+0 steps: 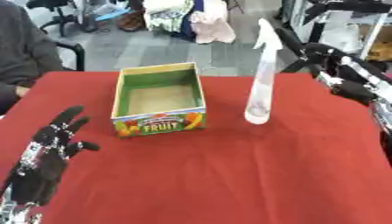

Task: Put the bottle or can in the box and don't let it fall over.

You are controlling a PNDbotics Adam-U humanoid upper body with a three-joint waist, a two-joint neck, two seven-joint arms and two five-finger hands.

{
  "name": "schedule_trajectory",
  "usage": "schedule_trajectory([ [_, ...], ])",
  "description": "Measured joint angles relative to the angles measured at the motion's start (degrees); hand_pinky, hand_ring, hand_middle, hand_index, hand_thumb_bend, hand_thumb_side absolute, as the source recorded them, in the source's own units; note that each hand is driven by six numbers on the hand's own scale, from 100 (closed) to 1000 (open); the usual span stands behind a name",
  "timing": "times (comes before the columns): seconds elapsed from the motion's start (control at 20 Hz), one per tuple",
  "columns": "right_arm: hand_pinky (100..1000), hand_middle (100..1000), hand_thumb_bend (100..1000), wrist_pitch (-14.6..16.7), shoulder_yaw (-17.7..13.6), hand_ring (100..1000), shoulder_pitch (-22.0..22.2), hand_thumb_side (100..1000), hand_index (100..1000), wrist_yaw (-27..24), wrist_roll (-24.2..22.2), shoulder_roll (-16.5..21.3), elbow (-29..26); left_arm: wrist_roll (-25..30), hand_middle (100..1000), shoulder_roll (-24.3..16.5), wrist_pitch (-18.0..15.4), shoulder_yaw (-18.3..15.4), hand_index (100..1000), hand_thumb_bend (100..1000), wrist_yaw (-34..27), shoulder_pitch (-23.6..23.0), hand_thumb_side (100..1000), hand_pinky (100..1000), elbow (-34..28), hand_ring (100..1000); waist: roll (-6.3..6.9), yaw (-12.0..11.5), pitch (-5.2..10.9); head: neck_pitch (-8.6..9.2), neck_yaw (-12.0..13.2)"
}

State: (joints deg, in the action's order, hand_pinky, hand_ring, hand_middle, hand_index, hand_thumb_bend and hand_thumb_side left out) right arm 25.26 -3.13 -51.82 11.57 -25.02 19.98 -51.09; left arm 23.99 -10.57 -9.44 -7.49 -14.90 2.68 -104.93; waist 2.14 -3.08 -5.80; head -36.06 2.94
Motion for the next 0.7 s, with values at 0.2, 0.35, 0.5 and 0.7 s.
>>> schedule_trajectory([
  [0.2, 956, 1000, 100, 0.71, 0.07, 1000, -0.20, 464, 1000, 5.07, 4.06, -0.31, 0.60, 0.09, 1000, 0.00, -0.03, 0.06, 1000, 179, -0.22, 0.07, 916, 652, 0.02, 1000, 0.07, -0.51, 0.00, 0.44, -0.64],
  [0.35, 967, 1000, 100, 1.35, 0.55, 1000, -0.38, 445, 1000, 7.97, 6.22, -1.09, 0.62, 0.12, 1000, 0.00, -0.01, 0.15, 1000, 179, -0.47, 0.24, 914, 653, 0.02, 1000, 0.05, -0.85, 0.00, 0.44, -0.98],
  [0.5, 970, 1000, 100, 1.75, 0.94, 1000, -0.55, 430, 1000, 10.81, 8.16, -2.10, 0.61, 0.21, 1000, 0.00, 0.05, 0.22, 1000, 179, -0.62, 0.36, 914, 653, 0.02, 1000, 0.05, -1.30, 0.00, 0.48, -1.29],
  [0.7, 973, 1000, 100, 2.04, 1.27, 1000, -0.57, 421, 1000, 14.34, 11.08, -3.27, 0.61, 0.34, 1000, 0.00, 0.18, 0.24, 1000, 179, -0.74, 0.53, 911, 654, 0.02, 1000, 0.04, -1.98, 0.00, 0.96, -1.65],
])
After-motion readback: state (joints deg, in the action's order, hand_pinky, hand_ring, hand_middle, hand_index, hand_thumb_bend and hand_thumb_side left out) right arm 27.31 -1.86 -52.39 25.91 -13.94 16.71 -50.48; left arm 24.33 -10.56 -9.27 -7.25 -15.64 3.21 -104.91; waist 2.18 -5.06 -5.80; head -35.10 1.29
